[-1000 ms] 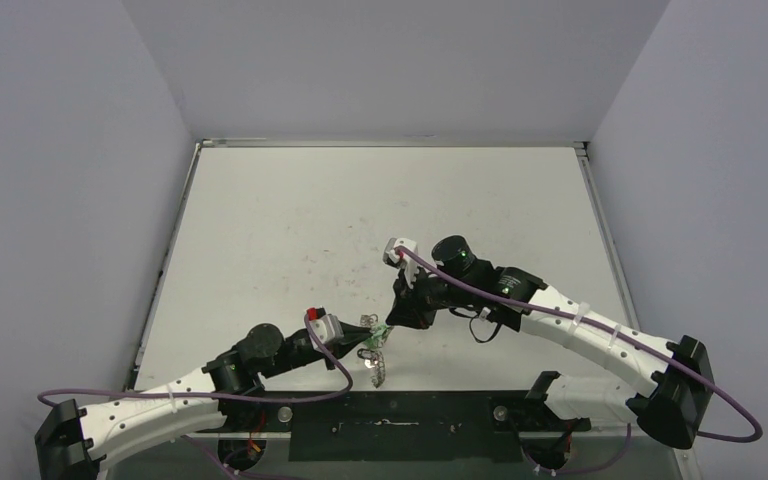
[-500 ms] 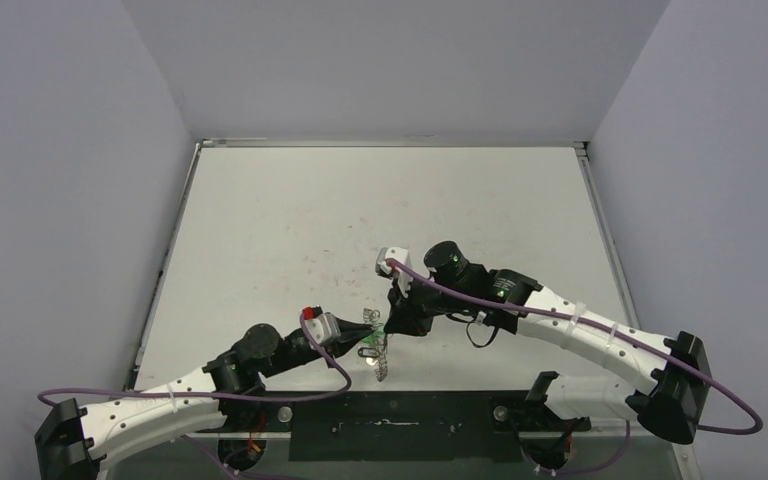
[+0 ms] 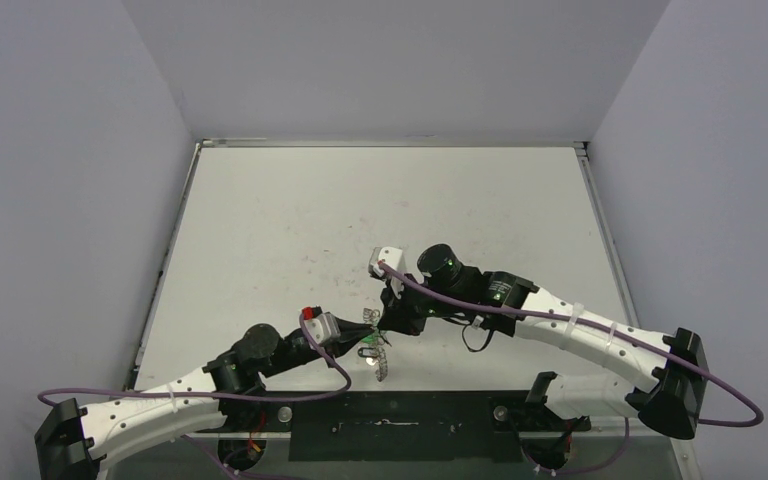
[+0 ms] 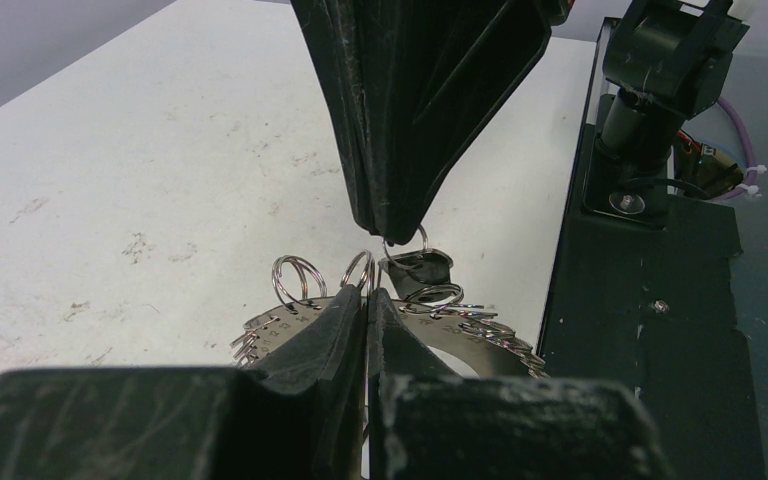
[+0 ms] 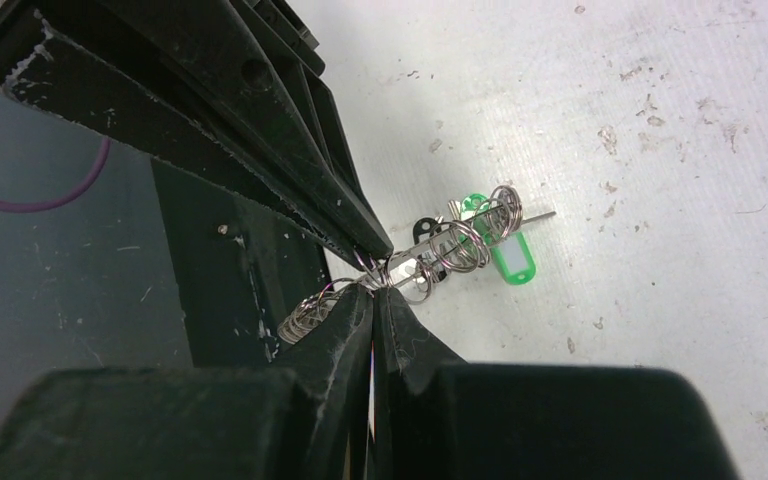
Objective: Put the keys on the keyring
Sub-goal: Insert the key onto the keyring.
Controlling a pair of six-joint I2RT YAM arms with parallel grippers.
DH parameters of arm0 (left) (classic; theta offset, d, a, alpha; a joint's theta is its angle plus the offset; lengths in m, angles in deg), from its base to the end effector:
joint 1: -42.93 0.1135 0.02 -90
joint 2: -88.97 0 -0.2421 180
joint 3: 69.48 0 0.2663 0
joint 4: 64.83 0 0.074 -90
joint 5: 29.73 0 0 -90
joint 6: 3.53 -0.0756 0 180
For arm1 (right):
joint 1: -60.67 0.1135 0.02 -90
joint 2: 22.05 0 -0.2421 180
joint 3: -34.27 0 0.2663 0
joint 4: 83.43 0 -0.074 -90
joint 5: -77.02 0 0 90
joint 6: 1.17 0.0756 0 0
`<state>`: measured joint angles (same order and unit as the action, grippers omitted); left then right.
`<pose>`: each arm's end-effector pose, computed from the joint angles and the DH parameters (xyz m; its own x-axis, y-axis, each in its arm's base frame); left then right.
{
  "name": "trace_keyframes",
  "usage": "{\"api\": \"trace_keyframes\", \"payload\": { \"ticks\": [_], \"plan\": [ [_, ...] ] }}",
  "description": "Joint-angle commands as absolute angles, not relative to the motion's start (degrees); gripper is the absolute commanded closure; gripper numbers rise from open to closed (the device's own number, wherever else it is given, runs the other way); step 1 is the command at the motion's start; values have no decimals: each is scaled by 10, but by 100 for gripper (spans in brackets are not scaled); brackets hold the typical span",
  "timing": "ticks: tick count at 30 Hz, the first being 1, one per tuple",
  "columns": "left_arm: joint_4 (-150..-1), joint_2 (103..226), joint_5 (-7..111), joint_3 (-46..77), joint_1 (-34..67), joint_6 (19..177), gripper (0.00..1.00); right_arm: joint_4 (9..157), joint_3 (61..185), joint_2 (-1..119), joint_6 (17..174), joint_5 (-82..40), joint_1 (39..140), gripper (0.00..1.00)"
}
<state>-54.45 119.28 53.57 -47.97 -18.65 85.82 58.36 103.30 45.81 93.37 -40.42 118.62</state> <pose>0.0985 -0.2005 0.1991 0.0237 -0.0200 -0.9995 0.9288 0.3704 0.0146 0.1337 0.2792 0.2582 -0.3936 -0.4964 -0.7737 -0.9191 0.1991 0.3399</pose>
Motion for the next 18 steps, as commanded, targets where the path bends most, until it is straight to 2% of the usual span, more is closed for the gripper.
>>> {"api": "trace_keyframes", "payload": {
  "ticks": [1, 18],
  "plan": [
    [-489, 1191, 529, -472, -189, 862, 100, 615, 1060, 465, 928, -362, 1200, 100],
    [-488, 1190, 533, -473, -189, 877, 100, 616, 1055, 466, 928, -307, 1216, 100]
  ]
}}
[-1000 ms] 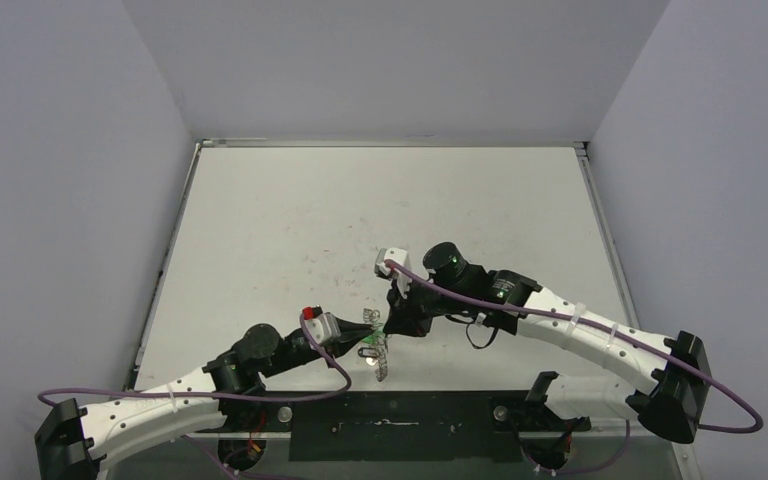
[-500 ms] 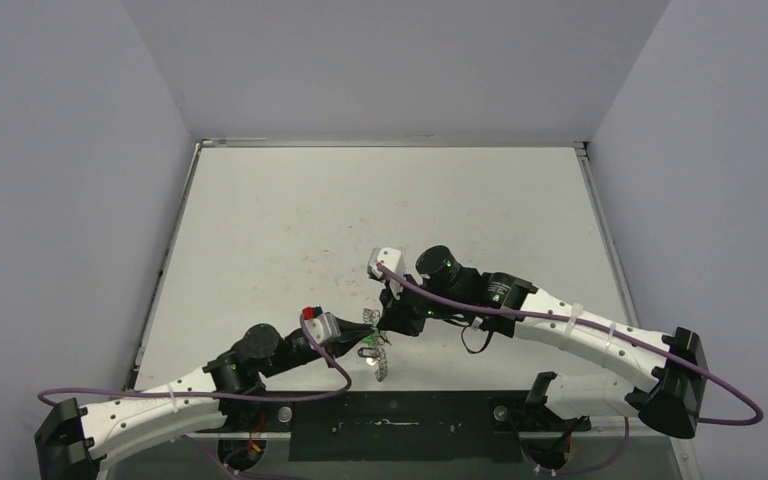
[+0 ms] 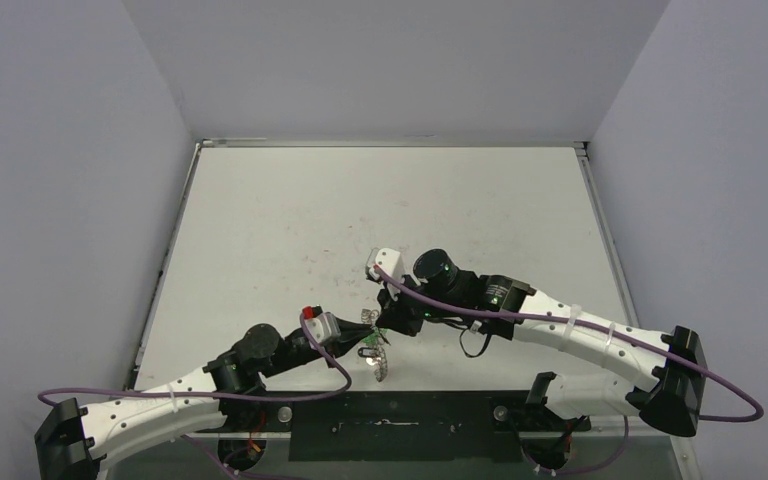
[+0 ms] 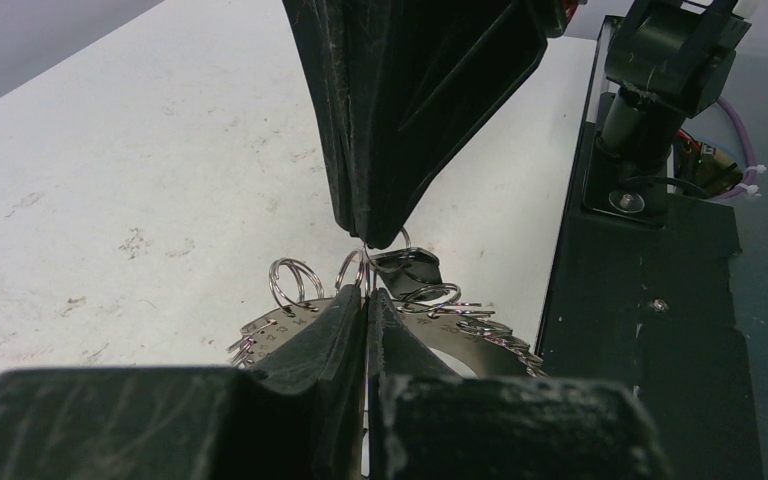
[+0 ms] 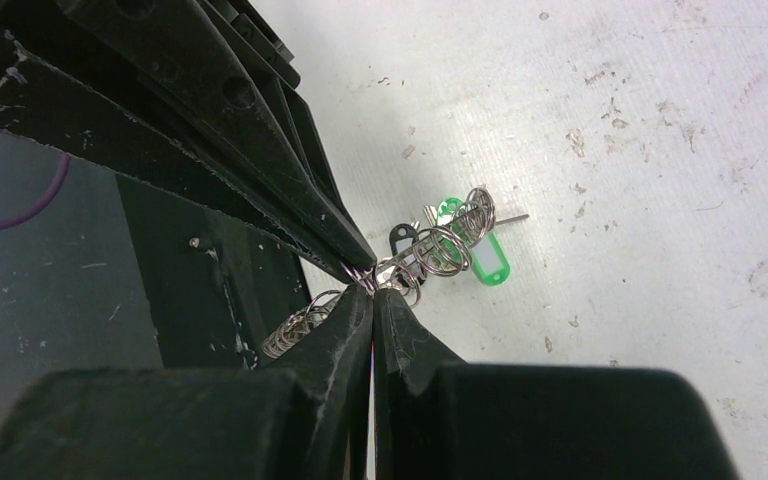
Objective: Put the keys on the keyring
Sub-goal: Insert the key onto the keyring.
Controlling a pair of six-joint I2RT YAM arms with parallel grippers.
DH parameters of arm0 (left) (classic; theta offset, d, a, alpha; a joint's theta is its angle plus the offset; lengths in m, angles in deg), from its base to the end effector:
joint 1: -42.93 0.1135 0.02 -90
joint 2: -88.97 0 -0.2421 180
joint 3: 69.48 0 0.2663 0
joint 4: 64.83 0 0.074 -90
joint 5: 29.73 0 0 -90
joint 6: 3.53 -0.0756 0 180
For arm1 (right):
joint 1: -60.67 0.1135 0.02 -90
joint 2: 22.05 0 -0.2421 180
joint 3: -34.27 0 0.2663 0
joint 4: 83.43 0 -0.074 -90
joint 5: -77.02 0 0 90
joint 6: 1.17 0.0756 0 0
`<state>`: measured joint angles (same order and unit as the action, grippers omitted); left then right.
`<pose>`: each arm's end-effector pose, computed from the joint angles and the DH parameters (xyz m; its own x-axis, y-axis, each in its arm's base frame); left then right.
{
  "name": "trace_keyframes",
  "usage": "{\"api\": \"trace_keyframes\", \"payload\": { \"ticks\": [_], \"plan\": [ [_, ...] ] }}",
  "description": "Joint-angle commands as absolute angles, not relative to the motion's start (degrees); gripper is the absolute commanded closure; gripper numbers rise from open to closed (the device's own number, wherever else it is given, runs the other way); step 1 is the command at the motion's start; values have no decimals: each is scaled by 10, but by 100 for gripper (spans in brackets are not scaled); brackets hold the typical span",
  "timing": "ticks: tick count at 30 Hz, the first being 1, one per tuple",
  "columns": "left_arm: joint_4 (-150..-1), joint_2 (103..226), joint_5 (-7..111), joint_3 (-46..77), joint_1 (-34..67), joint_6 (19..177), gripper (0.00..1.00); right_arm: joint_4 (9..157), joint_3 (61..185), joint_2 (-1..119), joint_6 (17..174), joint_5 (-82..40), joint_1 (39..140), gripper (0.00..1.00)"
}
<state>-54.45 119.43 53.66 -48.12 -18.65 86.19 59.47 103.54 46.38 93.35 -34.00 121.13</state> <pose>0.0986 -0.2005 0.1974 0.0152 -0.0178 -0.9997 0.9283 0.3716 0.0075 0.1311 0.2864 0.2570 -0.3659 -0.4965 -0.7871 -0.9288 0.2485 0.2750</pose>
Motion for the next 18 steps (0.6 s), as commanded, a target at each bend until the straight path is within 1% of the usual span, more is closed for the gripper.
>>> {"api": "trace_keyframes", "payload": {
  "ticks": [1, 9, 18],
  "plan": [
    [-488, 1189, 533, -473, -189, 878, 100, 614, 1053, 464, 925, -302, 1217, 100],
    [-474, 1189, 545, -474, -189, 899, 100, 612, 1044, 449, 912, -271, 1239, 100],
    [-490, 1196, 567, -458, -189, 935, 100, 618, 1027, 408, 896, -170, 1288, 100]
  ]
}}
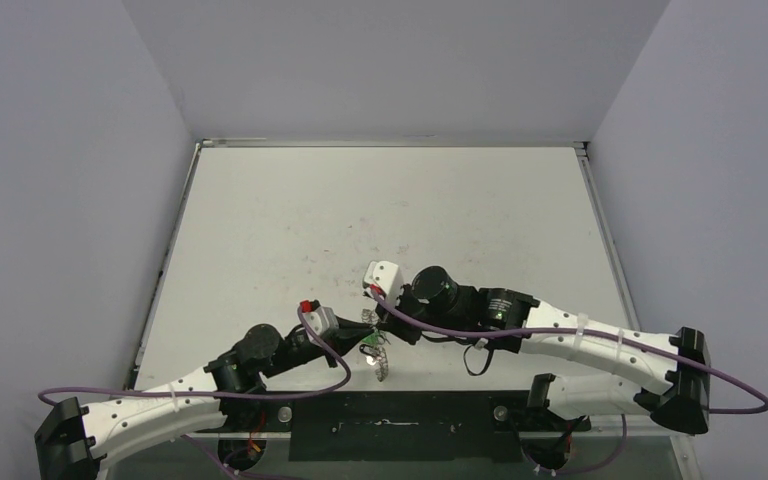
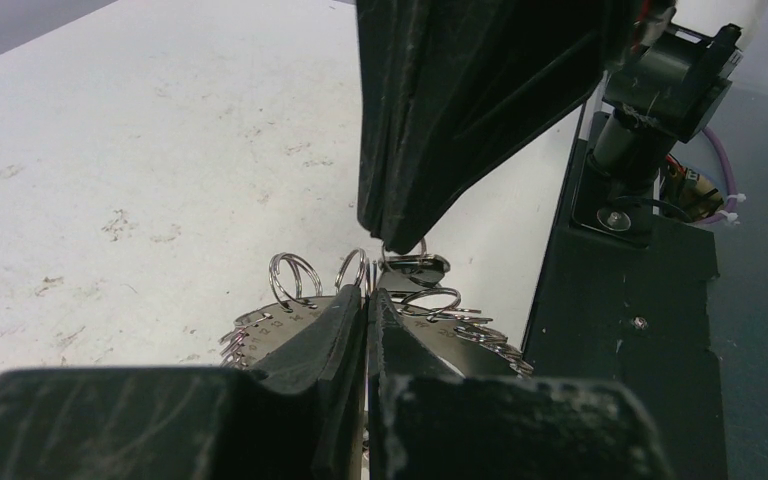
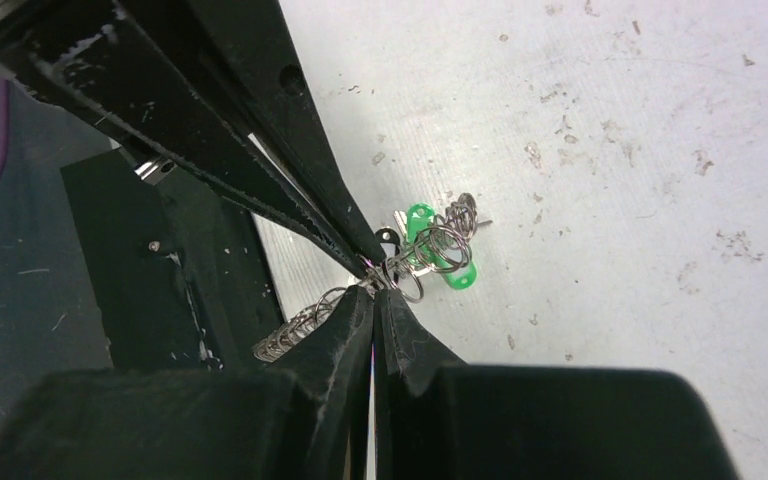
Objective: Put the keys on the keyring
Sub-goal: Insert the key onto the keyring.
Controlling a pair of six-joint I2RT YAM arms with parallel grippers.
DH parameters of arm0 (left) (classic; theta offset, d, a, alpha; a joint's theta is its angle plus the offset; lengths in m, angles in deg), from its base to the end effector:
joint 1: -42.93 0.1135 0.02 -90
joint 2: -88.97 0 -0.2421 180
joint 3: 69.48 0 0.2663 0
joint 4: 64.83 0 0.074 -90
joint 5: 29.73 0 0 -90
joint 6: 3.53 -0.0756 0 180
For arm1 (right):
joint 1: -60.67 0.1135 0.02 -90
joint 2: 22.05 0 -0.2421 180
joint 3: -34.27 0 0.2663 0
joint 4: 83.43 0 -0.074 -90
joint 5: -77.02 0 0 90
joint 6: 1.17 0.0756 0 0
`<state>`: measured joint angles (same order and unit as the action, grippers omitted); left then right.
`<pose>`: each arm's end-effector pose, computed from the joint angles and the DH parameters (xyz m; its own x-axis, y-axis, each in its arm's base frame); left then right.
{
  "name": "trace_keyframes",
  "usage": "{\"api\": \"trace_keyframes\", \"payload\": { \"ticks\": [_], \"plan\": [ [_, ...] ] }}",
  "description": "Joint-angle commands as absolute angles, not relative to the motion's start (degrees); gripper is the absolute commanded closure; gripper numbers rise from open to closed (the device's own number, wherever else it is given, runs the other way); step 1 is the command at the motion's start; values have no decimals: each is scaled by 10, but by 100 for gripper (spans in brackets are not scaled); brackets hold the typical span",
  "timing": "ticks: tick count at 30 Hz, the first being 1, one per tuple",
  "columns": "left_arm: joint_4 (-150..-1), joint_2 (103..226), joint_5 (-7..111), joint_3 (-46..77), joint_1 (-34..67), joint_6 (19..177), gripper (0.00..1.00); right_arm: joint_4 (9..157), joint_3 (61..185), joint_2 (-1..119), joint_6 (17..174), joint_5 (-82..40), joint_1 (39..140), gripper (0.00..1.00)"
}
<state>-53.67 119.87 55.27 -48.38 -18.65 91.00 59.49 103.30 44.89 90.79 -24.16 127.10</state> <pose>0.1008 -0.2001 0.1960 -0.0612 -0.0522 -0.9968 0.9156 0.3946 -0.0769 0.1116 0.2925 0.2610 -0.2621 -0.5168 -0.8150 -0.9543 0.2645 0.1391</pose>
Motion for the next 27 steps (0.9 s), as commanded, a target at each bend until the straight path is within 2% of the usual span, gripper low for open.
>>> {"api": "trace_keyframes", "payload": {
  "ticks": [1, 27],
  "plan": [
    [-490, 1195, 568, -458, -189, 936, 100, 620, 1024, 402, 895, -160, 1291, 100],
    [-481, 1196, 573, -459, -189, 950, 100, 652, 1014, 431, 904, -148, 1312, 100]
  ]
}}
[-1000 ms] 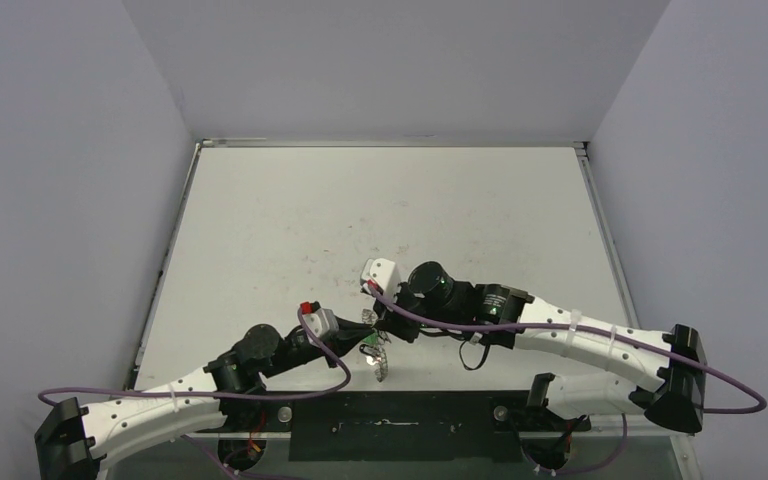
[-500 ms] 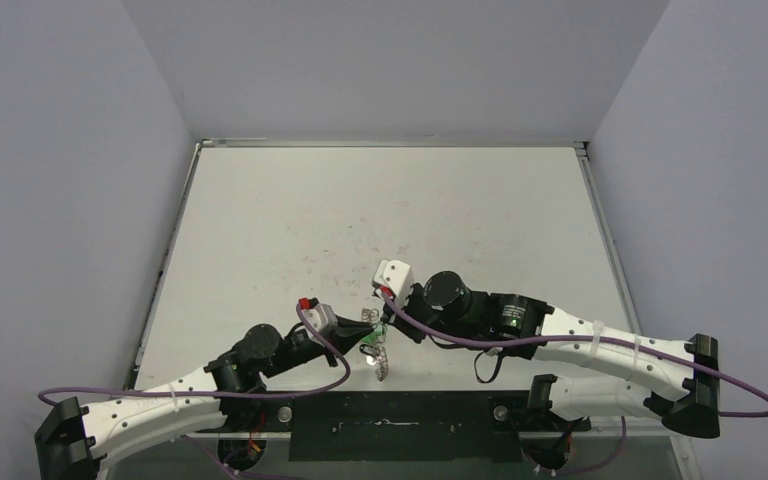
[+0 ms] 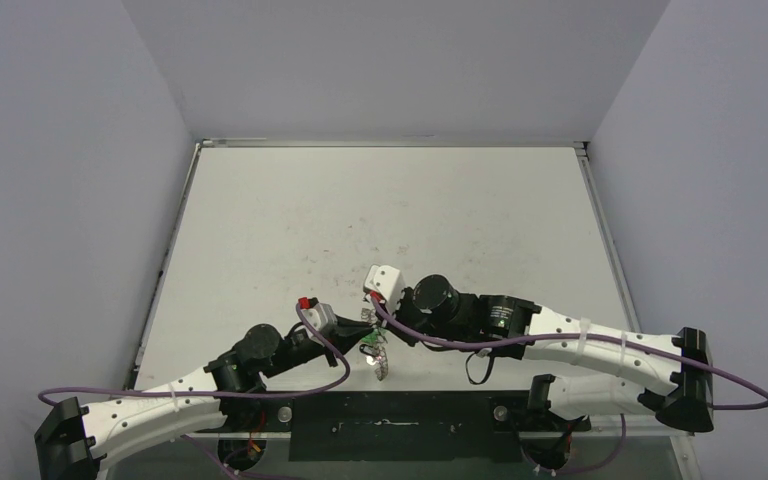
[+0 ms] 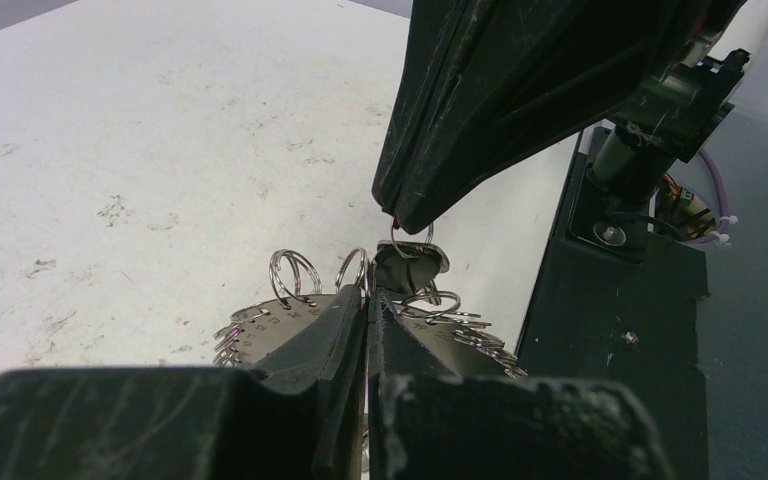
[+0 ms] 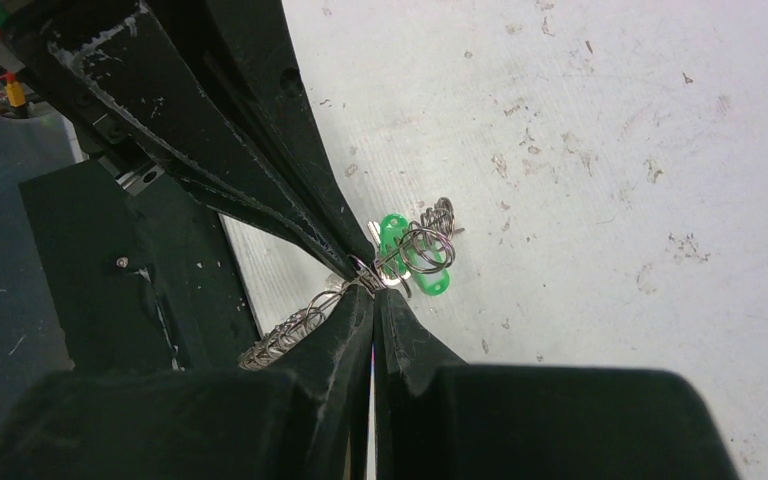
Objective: Put the keys on the keyring
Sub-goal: Insert the key onto the keyring.
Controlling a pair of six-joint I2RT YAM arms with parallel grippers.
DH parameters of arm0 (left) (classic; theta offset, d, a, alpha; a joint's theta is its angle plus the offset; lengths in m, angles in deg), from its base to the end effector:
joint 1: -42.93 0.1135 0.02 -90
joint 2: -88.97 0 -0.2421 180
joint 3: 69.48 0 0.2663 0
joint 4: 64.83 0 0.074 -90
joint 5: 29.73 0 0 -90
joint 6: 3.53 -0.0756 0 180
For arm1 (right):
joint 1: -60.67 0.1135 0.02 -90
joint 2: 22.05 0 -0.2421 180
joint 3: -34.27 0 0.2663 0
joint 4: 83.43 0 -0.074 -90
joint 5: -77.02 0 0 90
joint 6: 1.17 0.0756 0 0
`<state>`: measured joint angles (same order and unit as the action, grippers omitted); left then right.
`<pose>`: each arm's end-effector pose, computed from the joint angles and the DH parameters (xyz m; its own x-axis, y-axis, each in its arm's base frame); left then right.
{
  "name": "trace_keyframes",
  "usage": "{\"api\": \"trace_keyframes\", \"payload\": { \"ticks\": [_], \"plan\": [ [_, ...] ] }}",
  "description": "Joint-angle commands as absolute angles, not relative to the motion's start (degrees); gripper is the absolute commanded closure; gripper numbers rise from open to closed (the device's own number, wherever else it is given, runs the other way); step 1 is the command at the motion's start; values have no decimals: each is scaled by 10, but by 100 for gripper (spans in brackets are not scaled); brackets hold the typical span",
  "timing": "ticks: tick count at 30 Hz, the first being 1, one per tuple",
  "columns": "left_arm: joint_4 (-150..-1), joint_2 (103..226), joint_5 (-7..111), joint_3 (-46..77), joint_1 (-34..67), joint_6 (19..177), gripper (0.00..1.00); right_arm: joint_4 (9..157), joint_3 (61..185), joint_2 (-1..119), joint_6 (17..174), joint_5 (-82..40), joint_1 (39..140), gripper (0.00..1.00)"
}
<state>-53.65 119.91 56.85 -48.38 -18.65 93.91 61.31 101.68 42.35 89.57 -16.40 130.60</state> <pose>0.1027 -0.1993 0.1960 -0.1063 -0.0751 -0.9915 0.9001 0.4164 -0.1281 0.1014 0.2906 0.2661 -0.1954 -0.4974 -0.8452 -0.9525 0.3016 0.0428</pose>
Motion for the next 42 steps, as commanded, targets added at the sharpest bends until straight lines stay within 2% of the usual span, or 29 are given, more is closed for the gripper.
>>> {"api": "trace_keyframes", "payload": {
  "ticks": [1, 18, 35, 37, 40, 42],
  "plan": [
    [-481, 1196, 572, -459, -189, 950, 100, 655, 1015, 434, 906, -147, 1313, 100],
    [-485, 1185, 574, -464, -189, 950, 100, 641, 1010, 449, 898, -79, 1321, 100],
    [-484, 1186, 576, -465, -190, 949, 100, 648, 994, 434, 893, -62, 1326, 99],
    [-485, 1184, 575, -465, -189, 949, 100, 651, 991, 422, 895, -59, 1326, 88],
    [-487, 1182, 576, -467, -189, 947, 100, 657, 983, 405, 898, -51, 1325, 56],
    [-492, 1179, 576, -467, -189, 944, 100, 661, 976, 393, 902, -41, 1325, 41]
  ]
}}
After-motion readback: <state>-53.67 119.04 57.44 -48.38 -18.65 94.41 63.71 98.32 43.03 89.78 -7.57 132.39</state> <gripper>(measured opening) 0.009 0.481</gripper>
